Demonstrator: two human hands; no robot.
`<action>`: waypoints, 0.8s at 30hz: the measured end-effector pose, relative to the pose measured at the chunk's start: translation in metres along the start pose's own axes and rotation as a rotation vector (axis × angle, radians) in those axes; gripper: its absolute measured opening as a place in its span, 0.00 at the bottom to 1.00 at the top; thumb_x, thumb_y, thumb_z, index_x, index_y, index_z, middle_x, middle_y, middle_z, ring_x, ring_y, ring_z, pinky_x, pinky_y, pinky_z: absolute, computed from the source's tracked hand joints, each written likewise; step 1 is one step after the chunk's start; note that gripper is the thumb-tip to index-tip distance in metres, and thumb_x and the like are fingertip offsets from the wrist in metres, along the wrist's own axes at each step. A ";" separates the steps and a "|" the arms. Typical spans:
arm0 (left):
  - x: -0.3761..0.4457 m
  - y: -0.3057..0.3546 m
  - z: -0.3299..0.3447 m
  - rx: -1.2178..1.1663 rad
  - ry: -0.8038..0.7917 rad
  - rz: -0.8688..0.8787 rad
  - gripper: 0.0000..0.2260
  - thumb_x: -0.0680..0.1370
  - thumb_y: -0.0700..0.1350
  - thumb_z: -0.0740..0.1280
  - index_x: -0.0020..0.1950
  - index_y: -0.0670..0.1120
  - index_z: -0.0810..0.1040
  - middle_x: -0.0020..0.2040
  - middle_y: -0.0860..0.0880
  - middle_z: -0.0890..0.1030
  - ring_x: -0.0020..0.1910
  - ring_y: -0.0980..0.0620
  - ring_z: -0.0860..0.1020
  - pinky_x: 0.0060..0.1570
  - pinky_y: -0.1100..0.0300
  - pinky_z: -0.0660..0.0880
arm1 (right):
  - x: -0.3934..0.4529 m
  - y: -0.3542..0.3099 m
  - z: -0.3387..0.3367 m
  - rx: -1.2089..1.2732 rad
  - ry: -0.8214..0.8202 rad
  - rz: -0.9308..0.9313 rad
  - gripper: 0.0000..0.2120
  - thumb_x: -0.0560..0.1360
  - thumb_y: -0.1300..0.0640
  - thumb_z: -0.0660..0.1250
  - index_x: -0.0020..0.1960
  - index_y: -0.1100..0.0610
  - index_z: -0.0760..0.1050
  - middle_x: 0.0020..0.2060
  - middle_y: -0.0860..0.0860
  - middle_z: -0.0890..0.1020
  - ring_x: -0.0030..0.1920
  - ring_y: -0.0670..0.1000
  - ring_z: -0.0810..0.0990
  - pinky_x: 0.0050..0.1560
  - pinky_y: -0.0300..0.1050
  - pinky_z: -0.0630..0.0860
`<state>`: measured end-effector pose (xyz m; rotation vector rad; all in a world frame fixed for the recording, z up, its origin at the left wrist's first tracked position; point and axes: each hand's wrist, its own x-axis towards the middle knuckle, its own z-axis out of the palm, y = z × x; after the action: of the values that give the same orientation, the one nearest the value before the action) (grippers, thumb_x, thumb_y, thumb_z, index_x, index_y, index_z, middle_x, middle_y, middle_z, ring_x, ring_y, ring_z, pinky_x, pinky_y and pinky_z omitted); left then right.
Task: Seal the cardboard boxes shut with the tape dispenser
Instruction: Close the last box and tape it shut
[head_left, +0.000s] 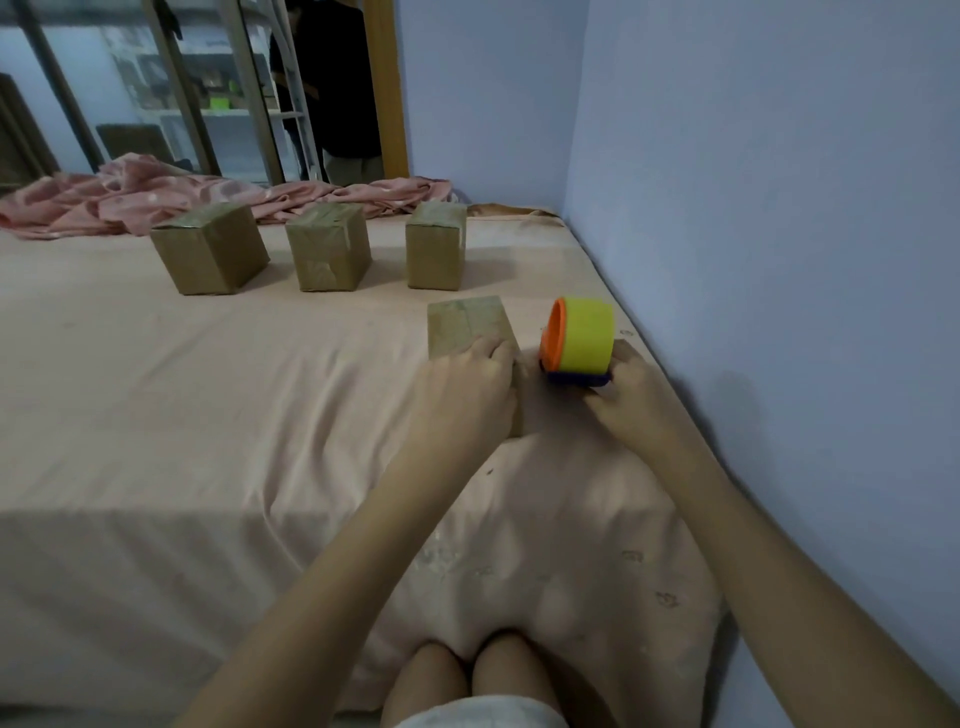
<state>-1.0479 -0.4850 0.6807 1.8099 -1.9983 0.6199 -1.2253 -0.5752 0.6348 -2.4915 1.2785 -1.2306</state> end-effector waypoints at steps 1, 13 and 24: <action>0.000 0.000 -0.001 0.002 0.001 0.002 0.13 0.76 0.46 0.63 0.59 0.47 0.77 0.57 0.50 0.80 0.47 0.46 0.79 0.33 0.58 0.61 | -0.004 0.005 -0.002 0.048 -0.023 0.036 0.17 0.65 0.75 0.68 0.53 0.68 0.78 0.54 0.65 0.77 0.54 0.65 0.77 0.53 0.39 0.66; 0.002 -0.007 0.004 -0.048 0.000 0.011 0.14 0.74 0.45 0.63 0.59 0.46 0.74 0.57 0.50 0.75 0.52 0.48 0.75 0.33 0.58 0.62 | -0.051 0.018 -0.011 0.336 0.055 0.276 0.37 0.63 0.69 0.56 0.62 0.35 0.65 0.56 0.31 0.69 0.57 0.34 0.73 0.59 0.41 0.73; -0.029 -0.048 0.006 -1.229 0.067 -0.452 0.24 0.81 0.53 0.58 0.76 0.53 0.56 0.71 0.60 0.65 0.68 0.65 0.63 0.63 0.69 0.61 | -0.024 -0.096 -0.009 0.555 0.217 0.146 0.20 0.77 0.57 0.54 0.68 0.59 0.70 0.64 0.47 0.73 0.64 0.38 0.70 0.65 0.32 0.64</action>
<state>-0.9974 -0.4681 0.6630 1.2723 -1.2779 -0.5841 -1.1775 -0.4932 0.6648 -1.8872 0.9576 -1.5855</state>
